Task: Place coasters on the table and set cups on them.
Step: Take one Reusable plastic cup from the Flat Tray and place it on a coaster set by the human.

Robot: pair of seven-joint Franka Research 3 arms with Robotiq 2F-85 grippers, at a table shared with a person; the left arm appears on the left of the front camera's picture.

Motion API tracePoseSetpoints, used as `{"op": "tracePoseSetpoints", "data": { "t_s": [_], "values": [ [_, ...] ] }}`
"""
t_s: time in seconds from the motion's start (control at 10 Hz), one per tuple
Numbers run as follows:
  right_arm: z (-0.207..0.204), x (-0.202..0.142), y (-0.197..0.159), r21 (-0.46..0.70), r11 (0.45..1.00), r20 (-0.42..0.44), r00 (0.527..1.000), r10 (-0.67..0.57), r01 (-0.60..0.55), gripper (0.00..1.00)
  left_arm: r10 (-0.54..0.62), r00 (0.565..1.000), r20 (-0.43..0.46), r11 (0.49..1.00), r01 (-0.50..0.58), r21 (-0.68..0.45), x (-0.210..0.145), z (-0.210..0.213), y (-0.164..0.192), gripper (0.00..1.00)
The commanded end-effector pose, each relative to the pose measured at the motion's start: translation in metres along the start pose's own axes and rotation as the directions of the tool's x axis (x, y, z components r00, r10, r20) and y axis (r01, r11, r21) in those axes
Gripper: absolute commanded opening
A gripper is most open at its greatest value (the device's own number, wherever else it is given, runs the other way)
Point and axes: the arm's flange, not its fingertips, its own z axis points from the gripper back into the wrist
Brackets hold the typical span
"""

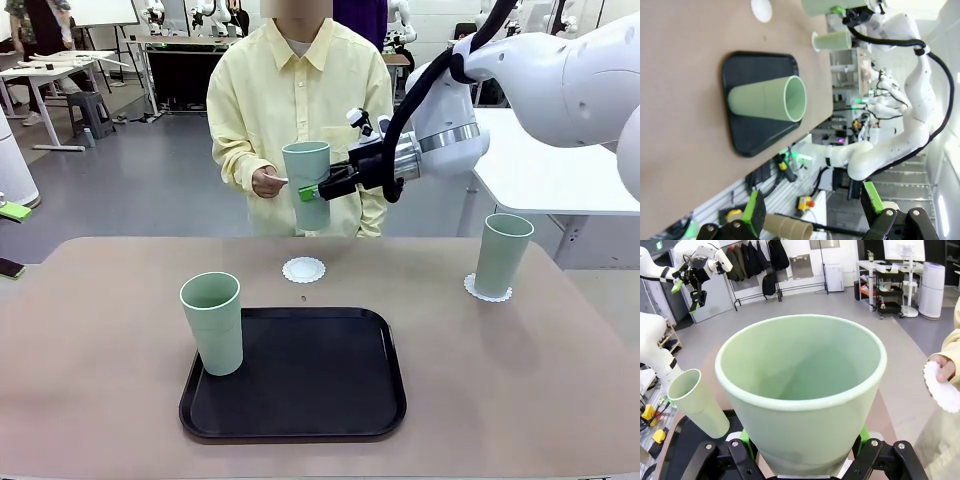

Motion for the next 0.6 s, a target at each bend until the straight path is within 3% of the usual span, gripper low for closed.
{"op": "tracePoseSetpoints", "data": {
  "t_s": [0.0,0.5],
  "values": [
    [0.0045,0.0027,-0.0135,0.001,0.999,0.000,0.999,-0.052,0.052,0.85,-0.017,1.000,0.005,1.000,0.017,-0.020,0.0003,0.0005,-0.0003,1.00],
    [0.0027,0.0005,-0.0053,-0.006,1.000,0.005,1.000,-0.012,0.012,0.85,-0.017,1.000,0.005,1.000,0.017,-0.020,0.0003,0.0005,-0.0003,1.00]
  ]
}}
